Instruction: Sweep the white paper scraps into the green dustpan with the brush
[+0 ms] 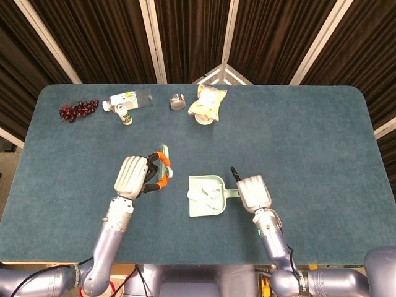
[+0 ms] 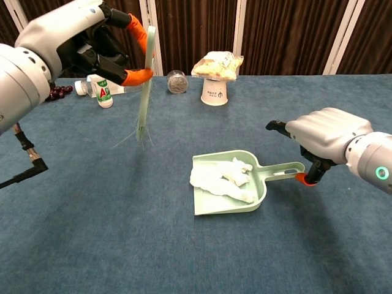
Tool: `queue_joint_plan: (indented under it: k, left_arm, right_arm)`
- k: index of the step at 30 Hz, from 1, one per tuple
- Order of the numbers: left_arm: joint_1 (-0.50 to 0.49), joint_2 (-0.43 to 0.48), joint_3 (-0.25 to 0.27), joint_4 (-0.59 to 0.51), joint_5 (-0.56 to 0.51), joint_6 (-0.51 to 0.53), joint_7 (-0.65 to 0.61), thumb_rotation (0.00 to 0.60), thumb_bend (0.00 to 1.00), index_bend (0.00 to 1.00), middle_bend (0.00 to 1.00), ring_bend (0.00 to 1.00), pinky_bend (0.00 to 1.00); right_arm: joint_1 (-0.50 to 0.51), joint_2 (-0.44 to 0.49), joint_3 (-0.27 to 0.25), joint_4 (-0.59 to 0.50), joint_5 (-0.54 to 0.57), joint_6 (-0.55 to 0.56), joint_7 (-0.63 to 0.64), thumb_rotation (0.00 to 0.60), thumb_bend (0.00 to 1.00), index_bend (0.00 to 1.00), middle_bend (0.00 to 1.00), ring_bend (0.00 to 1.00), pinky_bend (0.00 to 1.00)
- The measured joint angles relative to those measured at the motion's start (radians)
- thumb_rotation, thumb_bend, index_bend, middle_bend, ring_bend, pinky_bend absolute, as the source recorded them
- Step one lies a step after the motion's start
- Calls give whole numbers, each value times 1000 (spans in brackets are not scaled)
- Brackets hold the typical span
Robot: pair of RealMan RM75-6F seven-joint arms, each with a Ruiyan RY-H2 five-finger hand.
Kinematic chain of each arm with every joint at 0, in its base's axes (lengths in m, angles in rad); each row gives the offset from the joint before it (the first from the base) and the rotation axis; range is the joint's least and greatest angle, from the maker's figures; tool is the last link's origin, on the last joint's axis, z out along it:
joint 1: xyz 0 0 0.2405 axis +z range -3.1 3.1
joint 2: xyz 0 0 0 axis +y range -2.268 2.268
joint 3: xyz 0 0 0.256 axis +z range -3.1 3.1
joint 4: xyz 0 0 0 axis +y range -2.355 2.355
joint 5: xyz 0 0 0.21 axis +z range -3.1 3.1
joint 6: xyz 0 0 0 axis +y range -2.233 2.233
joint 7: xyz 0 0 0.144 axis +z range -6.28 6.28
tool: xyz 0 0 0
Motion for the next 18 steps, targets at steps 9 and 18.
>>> queue_joint_plan:
  k: [9,18]
  left_arm:
    - [14,96,65,-59,-1,-18,107,600,658,805,1000,1000,1000]
    - [10,205,119,-144,-113,-46,351,600,657,780,999,997,1000]
  right_arm:
    - [-28,97,-2,-79,-60,40,43,600,343,0,908,873,871]
    - [-53,176,-4,-141,-86,50,82,600,343,0,908,872,871]
